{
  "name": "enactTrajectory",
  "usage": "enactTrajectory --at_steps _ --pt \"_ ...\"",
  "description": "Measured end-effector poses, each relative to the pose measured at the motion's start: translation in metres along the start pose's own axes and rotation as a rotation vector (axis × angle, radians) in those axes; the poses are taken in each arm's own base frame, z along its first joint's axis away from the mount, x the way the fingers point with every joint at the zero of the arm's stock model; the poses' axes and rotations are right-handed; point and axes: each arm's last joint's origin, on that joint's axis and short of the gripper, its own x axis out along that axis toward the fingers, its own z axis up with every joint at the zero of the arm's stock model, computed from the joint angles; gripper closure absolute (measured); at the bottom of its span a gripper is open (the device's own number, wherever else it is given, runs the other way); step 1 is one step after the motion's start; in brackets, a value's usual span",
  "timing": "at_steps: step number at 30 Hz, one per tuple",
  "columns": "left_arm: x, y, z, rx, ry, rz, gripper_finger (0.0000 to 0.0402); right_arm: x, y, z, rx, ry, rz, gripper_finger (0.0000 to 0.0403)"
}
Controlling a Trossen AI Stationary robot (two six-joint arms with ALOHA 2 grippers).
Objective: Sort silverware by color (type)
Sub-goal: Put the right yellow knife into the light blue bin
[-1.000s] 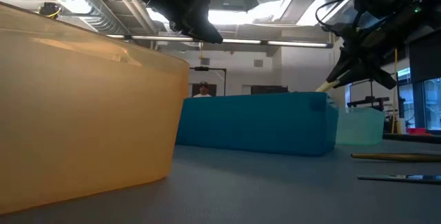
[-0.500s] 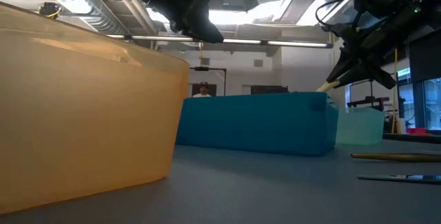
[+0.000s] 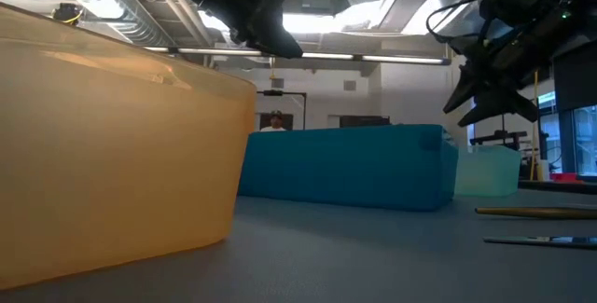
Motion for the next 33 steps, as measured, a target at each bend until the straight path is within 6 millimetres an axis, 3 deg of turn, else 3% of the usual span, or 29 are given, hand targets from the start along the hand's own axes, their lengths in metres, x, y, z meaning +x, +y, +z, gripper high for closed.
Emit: enactTrajectory --at_steps 6,20,33 --pt "0.0 0.0 0.0 -0.001 0.0 -0.001 0.021 0.0 0.0 -0.0001 -0.007 0.001 0.0 0.0195" --pt "0.0 0.0001 0.0 -0.028 0.0 0.002 0.021 -0.0003 -0.0001 -0.0002 -0.033 0.001 0.0 0.0193" --pt "0.001 0.0039 -0.0003 -0.158 0.008 0.042 0.021 -0.0003 -0.0002 -0.0002 -0.034 0.002 -0.001 0.0193"
